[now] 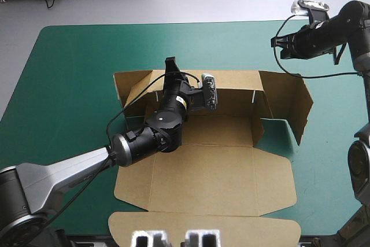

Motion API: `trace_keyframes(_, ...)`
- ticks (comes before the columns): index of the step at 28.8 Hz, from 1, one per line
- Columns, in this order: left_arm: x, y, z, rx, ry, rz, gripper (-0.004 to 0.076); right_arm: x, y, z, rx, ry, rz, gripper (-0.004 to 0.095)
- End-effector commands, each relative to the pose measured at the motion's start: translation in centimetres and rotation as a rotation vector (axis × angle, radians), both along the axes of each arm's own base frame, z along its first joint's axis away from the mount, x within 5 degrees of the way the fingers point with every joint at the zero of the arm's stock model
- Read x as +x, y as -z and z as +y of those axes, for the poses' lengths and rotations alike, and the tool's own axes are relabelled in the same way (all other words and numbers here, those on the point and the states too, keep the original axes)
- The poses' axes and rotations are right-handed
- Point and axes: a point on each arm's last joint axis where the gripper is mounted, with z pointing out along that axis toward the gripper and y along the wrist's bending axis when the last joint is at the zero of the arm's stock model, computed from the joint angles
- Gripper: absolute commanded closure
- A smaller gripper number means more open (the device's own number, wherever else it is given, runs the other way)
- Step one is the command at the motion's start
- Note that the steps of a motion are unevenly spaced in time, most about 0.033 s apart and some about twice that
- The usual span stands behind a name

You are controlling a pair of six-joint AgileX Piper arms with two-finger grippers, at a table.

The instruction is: Fold the box

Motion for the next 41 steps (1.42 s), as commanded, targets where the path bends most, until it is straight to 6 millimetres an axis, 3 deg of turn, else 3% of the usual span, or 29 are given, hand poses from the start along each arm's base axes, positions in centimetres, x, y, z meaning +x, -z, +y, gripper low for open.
trace_keyframes(1, -0.7, -2.6, 0.4, -0.062, 0.017, -0.063, 0.0734, -2.2, -0.6, 0.4, 0.006, -0.047, -0.007, 0.0928)
trace_keyframes(3, -0.6, -2.6, 0.4, -0.06, 0.01, -0.064, 0.0734, -3.1, 0.7, 0.5, 0.005, -0.081, 0.032, 0.0928)
trace_keyframes(10, -0.6, -2.6, 0.5, -0.062, 0.005, -0.059, 0.0734, -5.2, 0.4, 0.8, 0.009, -0.129, 0.013, 0.0928)
trace_keyframes(13, -0.7, -2.5, 0.5, -0.066, 0.002, -0.051, 0.0734, -5.9, 1.2, 1.0, 0.013, -0.163, 0.023, 0.0928)
trace_keyframes(21, -0.9, -1.6, 0.4, -0.095, -0.011, 0.022, 0.0734, -7.9, 3.2, 1.8, 0.085, -0.193, -0.093, 0.0928)
trace_keyframes(33, -0.7, 0.1, 0.0, -0.061, 0.003, 0.055, 0.0734, -12.9, 8.6, 1.5, 0.001, -0.166, -0.274, 0.0928)
trace_keyframes(36, -0.6, 0.3, -0.2, -0.052, 0.008, 0.054, 0.0734, -13.4, 9.6, 1.4, -0.046, -0.216, -0.292, 0.0928)
trace_keyframes(41, -0.6, 0.3, -0.2, -0.051, 0.013, 0.05, 0.0734, -13.3, 9.6, 1.4, -0.085, -0.252, -0.318, 0.0903)
